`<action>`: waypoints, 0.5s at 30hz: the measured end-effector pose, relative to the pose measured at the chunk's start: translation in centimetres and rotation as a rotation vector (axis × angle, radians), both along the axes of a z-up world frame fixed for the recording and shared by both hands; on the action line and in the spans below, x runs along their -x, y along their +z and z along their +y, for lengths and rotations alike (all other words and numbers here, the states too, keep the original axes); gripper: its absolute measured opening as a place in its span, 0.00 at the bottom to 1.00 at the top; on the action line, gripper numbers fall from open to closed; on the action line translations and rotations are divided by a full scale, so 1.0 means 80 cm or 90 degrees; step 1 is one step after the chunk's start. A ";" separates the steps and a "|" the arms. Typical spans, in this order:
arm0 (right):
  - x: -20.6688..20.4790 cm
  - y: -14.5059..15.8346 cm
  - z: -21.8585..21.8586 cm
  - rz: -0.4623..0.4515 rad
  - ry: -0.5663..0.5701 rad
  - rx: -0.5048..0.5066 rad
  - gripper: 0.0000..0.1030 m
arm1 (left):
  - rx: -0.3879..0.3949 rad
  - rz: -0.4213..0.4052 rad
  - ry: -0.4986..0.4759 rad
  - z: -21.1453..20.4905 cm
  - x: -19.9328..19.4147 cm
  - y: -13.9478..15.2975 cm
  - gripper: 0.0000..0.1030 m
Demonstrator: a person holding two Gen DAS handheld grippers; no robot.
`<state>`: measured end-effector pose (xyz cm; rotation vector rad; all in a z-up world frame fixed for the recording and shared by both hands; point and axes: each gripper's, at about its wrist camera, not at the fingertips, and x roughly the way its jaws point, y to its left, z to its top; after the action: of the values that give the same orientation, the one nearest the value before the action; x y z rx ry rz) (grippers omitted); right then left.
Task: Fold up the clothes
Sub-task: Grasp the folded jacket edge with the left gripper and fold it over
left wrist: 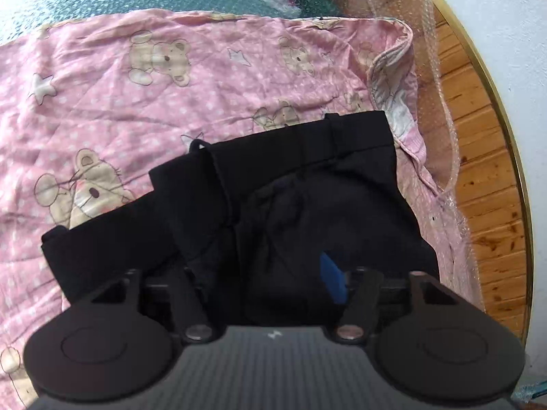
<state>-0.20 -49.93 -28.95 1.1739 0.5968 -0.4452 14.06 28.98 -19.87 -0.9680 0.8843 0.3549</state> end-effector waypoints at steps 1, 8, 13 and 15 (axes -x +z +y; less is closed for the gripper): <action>-0.011 -0.006 -0.004 -0.004 0.002 -0.005 0.48 | -0.011 0.009 -0.019 -0.002 -0.004 0.001 0.12; -0.013 0.094 0.019 -0.076 0.007 0.213 0.00 | -0.019 -0.024 -0.086 0.008 0.002 0.032 0.04; 0.058 0.121 0.073 0.028 0.025 0.336 0.00 | -0.022 0.017 -0.110 0.019 0.015 0.016 0.04; 0.063 0.073 0.066 0.084 0.035 0.268 0.10 | -0.025 0.023 -0.109 0.021 0.014 0.010 0.04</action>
<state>-5.27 -44.62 -23.08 0.7293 0.6116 -0.5733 12.92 30.68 -19.10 -0.8454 0.9836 0.2427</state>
